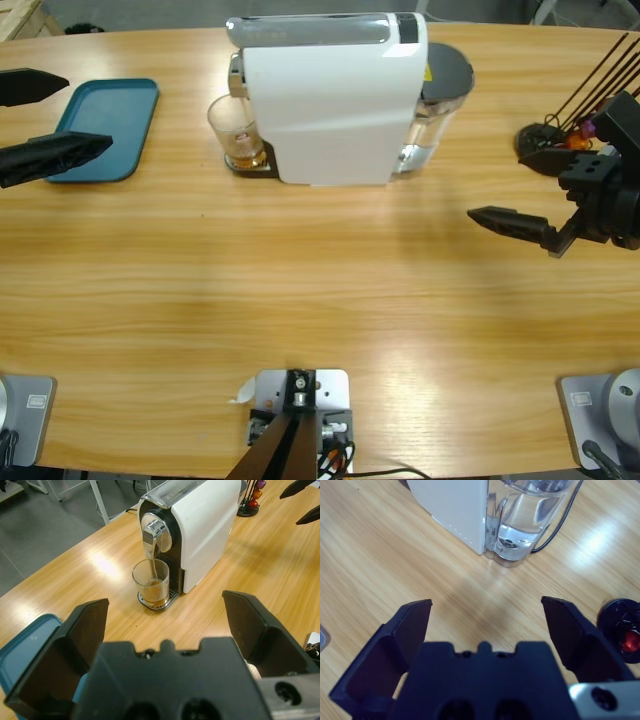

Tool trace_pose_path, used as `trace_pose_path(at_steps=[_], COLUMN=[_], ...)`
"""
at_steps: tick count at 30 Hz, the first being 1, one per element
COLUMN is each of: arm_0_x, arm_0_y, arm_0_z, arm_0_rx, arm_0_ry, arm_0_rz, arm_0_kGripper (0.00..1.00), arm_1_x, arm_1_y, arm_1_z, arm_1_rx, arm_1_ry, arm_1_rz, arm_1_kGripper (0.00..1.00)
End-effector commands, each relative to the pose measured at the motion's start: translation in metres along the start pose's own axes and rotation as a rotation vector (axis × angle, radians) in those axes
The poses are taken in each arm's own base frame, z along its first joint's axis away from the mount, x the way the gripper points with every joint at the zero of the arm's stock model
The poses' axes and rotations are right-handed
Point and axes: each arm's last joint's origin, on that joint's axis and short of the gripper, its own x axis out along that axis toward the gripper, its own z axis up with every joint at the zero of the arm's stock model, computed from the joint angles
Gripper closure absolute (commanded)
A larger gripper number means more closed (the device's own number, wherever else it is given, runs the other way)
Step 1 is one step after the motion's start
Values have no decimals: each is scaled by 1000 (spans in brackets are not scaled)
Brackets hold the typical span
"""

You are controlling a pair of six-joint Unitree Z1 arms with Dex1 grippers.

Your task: Pour coffee

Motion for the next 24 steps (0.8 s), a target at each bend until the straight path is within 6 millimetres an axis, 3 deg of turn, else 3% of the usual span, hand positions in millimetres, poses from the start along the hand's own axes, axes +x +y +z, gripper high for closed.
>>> trace_pose_path(at_steps=[1, 13, 24], arm_0_x=[6, 21, 14], arm_0_y=[-2, 1, 0], arm_0_z=[-17, -21, -21], arm_0_rx=[-7, -20, -13], arm_0_ry=[69, 114, 97], arm_0_rz=[-18, -39, -11], arm_0_kGripper=[0, 0, 0], arm_1_x=[10, 6, 7], arm_1_y=[3, 3, 2], arm_1_z=[-9, -11, -11], arm_1_rx=[-9, -9, -9], arm_1_ry=[60, 41, 48], arm_1_rz=[20, 17, 11], arm_1_kGripper=[0, 0, 0])
